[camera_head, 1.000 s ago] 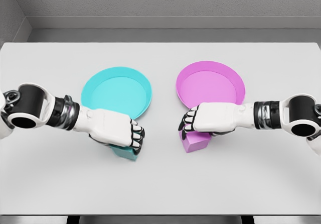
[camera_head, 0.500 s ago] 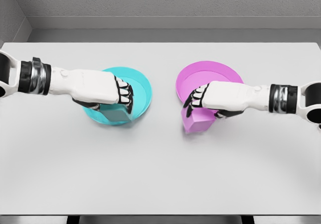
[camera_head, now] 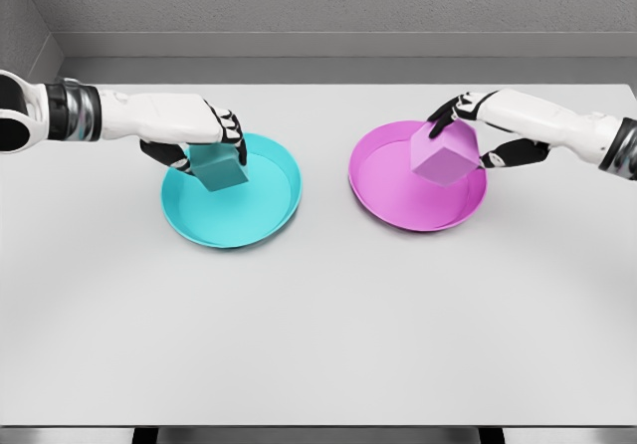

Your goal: Place the blocks in the corresponding plates according to their colors

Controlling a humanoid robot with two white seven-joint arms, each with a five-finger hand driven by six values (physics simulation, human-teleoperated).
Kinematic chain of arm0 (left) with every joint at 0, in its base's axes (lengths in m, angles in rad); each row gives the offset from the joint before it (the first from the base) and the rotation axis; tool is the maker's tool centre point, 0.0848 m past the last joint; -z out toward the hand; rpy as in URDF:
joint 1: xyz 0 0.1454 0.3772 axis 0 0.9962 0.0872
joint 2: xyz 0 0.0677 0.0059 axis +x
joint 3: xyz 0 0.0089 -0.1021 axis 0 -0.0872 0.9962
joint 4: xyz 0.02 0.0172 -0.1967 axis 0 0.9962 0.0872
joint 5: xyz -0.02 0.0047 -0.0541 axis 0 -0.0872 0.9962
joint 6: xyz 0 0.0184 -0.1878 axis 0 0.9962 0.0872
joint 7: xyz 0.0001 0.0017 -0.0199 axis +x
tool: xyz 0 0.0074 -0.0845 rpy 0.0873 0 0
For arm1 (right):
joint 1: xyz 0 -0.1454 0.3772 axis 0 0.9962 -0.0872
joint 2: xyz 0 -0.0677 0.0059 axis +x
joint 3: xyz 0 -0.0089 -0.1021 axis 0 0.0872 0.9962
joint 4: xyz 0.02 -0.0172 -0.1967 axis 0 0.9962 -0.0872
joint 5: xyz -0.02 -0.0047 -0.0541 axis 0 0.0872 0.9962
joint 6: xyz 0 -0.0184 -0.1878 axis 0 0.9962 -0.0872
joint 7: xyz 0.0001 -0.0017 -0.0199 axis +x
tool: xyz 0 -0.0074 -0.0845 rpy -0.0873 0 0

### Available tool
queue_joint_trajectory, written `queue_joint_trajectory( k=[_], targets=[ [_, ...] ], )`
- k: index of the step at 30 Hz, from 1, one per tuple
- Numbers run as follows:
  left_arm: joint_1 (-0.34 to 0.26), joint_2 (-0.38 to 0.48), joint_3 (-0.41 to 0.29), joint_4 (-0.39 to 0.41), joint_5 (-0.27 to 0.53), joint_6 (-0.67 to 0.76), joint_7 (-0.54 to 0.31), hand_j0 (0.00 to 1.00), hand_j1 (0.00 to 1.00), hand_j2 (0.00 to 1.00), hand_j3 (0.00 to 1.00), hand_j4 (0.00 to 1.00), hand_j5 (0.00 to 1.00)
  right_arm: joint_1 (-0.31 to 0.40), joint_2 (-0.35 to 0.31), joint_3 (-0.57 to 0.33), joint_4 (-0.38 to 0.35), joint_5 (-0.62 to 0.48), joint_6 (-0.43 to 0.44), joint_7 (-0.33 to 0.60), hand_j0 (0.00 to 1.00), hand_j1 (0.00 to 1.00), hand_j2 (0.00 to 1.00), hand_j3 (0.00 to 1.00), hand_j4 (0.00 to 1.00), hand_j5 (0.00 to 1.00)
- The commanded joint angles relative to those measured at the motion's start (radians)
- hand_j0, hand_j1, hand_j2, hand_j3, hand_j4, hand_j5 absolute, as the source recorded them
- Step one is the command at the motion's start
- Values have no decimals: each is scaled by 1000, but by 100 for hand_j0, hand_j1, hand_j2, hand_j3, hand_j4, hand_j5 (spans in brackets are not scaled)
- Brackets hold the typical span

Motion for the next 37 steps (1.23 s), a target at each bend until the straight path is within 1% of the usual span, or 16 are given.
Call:
queue_joint_trajectory(
  k=[1,3,6,13,14,15,16,17,18,19,20,22,24,29,33,37],
  targets=[
    [0,-2,2,8,8,3,0,87,87,87,87,87,87,0,6,-5,8,-10,3,0,79,79,79,79,79,79],
    [3,-2,2,8,9,3,2,94,94,94,94,94,94,2,5,-4,8,-8,3,0,87,87,87,87,87,87],
    [3,-2,2,8,11,3,2,100,100,100,100,100,100,3,5,-4,8,-8,3,0,93,93,93,93,93,93],
    [3,10,2,-3,23,3,11,100,100,100,100,100,100,3,5,-4,7,-6,3,0,95,95,95,95,95,95],
    [3,17,2,-3,37,3,11,100,100,100,100,100,100,3,5,-7,7,-6,3,0,95,95,95,95,95,95],
    [2,21,3,-3,55,3,11,100,100,100,100,100,100,3,2,-8,8,-6,3,0,97,97,97,97,97,97],
    [2,62,3,-3,89,3,11,100,100,100,100,100,100,5,-1,-11,25,-6,3,0,99,99,99,99,99,99],
    [3,91,3,-3,132,3,11,100,100,100,100,100,100,6,-3,-42,57,-6,3,0,100,100,100,100,100,100],
    [11,128,2,-6,169,3,11,100,100,100,100,100,100,17,-6,-76,83,-5,3,0,100,100,100,100,100,100],
    [17,155,3,-8,178,3,12,100,100,100,100,100,100,20,-9,-103,106,-3,3,0,100,100,100,100,100,100],
    [20,189,3,-8,182,3,12,100,100,100,100,100,100,20,-20,-111,146,-2,3,0,100,100,100,100,100,100],
    [54,231,3,-8,184,3,12,100,100,100,100,100,100,21,-23,-110,159,0,3,0,100,100,100,100,100,100],
    [86,243,5,-6,182,3,12,100,100,100,100,100,100,21,-23,-108,157,1,3,0,100,100,100,100,100,100],
    [110,268,10,8,184,3,11,100,100,100,100,100,100,20,-21,-105,153,13,3,0,100,100,100,100,100,100],
    [112,268,11,60,184,3,12,100,100,100,100,100,100,20,-20,-100,153,15,3,0,100,100,100,100,100,100],
    [121,268,10,58,184,3,11,100,100,100,100,100,100,20,-21,-100,151,17,3,0,100,100,100,100,100,100]
  ],
)
